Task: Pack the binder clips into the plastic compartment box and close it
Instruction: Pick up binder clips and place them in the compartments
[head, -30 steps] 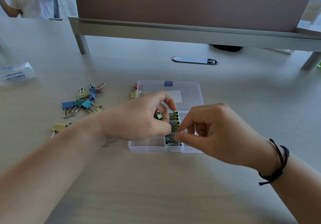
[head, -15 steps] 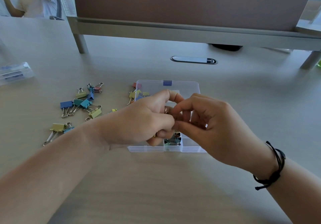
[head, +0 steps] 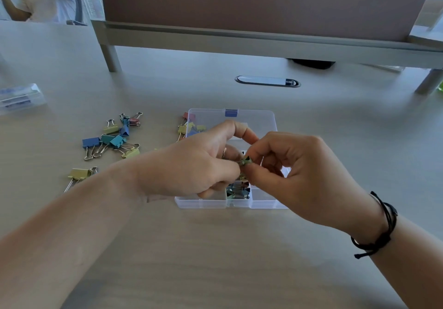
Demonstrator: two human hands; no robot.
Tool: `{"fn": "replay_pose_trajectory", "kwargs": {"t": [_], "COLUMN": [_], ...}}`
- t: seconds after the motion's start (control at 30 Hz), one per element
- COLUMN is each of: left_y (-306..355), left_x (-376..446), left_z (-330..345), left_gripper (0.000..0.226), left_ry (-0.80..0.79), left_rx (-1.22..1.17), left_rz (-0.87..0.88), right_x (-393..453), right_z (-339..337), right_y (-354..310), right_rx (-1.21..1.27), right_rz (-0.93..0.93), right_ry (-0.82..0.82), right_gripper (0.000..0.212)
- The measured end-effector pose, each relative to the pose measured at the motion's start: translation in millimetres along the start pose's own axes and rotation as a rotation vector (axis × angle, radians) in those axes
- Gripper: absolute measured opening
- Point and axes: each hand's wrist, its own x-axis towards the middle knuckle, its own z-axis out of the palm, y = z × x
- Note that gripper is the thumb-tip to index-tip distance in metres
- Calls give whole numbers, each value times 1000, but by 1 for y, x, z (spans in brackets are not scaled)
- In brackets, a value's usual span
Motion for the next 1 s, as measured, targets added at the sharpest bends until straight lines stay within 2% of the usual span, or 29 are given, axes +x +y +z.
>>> {"fn": "replay_pose_trajectory", "kwargs": {"t": [0.13,0.2,0.37,0.5,0.57,0.7,0.83,1.0], "left_y": [4,4,4,1,2,2,3,3], "left_x": [0,1,4,4,3,3,4,4], "left_z": [-3,-5,-9,-7,-6,-6,-11,-10], "left_gripper": [22,18,21,22,24,25,29,37], "left_ry": [49,83,147,151,142,142,238,275], "left_rx": [-20,-22,0,57,91,89,63,316], "left_rz": [2,12,14,71,82,32,-47,-49], "right_x": [2,3,3,4,4,3,6,7], "right_z": [-1,-1,-1,-1,-2,-4,-11,-14], "right_y": [0,1,1,-1,-2,-4,-3,-1], "right_rx": [-15,-27,12,59,39,-11,-8,100], "right_rz": [32,55,96,105,107,121,192,294], "right_ry": [31,50,91,111,101,58,-8,-139], "right_gripper": [8,4,3,16,15,14,18,17]}}
